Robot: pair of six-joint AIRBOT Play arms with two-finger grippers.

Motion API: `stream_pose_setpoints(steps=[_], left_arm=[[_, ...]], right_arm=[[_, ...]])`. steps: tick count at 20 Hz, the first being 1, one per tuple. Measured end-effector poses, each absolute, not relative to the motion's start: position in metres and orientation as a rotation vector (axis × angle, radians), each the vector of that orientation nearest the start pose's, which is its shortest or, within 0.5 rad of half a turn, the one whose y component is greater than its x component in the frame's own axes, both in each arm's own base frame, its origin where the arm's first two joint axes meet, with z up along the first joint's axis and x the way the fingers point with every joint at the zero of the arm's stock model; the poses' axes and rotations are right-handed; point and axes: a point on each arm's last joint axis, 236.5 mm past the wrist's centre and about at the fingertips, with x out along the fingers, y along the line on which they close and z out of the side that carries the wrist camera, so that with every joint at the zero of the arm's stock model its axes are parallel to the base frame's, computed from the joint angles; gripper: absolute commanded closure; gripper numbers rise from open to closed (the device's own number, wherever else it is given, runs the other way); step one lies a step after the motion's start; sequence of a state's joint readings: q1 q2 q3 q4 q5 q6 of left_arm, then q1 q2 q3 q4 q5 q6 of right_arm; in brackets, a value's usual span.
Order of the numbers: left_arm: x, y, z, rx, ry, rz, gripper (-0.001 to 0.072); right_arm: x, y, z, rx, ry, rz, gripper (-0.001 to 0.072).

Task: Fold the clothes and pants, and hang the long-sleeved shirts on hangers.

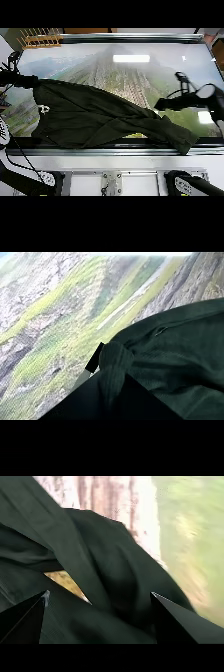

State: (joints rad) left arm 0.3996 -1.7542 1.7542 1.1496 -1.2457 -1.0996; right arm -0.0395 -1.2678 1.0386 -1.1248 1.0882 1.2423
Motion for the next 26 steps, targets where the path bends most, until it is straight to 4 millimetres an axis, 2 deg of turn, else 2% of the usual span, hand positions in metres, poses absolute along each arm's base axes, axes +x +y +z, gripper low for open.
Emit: stream_pose_setpoints(steps=[3, 6, 7, 10, 12, 14, 16, 18, 20, 22, 23, 26], left_arm=[[0.507, 0.115, 0.023, -0.178, 1.097, -0.181, 0.0686], [0.507, 0.115, 0.023, -0.180, 1.097, -0.180, 0.0687], [0.507, 0.115, 0.023, -0.180, 1.096, -0.180, 0.0687], [0.507, 0.115, 0.023, -0.180, 1.096, -0.180, 0.0686], [0.507, 0.115, 0.023, -0.180, 1.097, -0.180, 0.0686], [0.506, 0.114, 0.023, -0.180, 1.100, -0.181, 0.0687], [0.503, 0.113, 0.022, -0.191, 1.113, -0.183, 0.0688], [0.501, 0.112, 0.025, -0.210, 1.118, -0.174, 0.0688], [0.500, 0.111, 0.035, -0.213, 1.104, -0.163, 0.0688], [0.499, 0.111, 0.049, -0.211, 1.079, -0.153, 0.0688], [0.498, 0.111, 0.058, -0.206, 1.063, -0.148, 0.0688], [0.494, 0.109, 0.091, -0.193, 1.004, -0.133, 0.0688]], right_arm=[[0.378, 0.109, -0.040, 0.091, 1.268, 0.404, 0.0021], [0.378, 0.118, -0.060, -0.002, 1.291, 0.386, 0.0027], [0.378, 0.118, -0.063, -0.023, 1.294, 0.383, 0.0172], [0.379, 0.118, -0.069, -0.063, 1.296, 0.371, 0.0695], [0.380, 0.117, -0.069, -0.078, 1.291, 0.366, 0.0696], [0.387, 0.113, -0.057, -0.112, 1.256, 0.357, 0.0696], [0.405, 0.110, -0.022, -0.150, 1.158, 0.347, 0.0696], [0.424, 0.107, 0.039, -0.182, 1.007, 0.331, 0.0697], [0.431, 0.103, 0.111, -0.198, 0.846, 0.316, 0.0697], [0.419, 0.099, 0.173, -0.206, 0.723, 0.304, 0.0697], [0.408, 0.095, 0.197, -0.209, 0.681, 0.300, 0.0697], [0.369, 0.086, 0.246, -0.189, 0.607, 0.285, 0.0697]])
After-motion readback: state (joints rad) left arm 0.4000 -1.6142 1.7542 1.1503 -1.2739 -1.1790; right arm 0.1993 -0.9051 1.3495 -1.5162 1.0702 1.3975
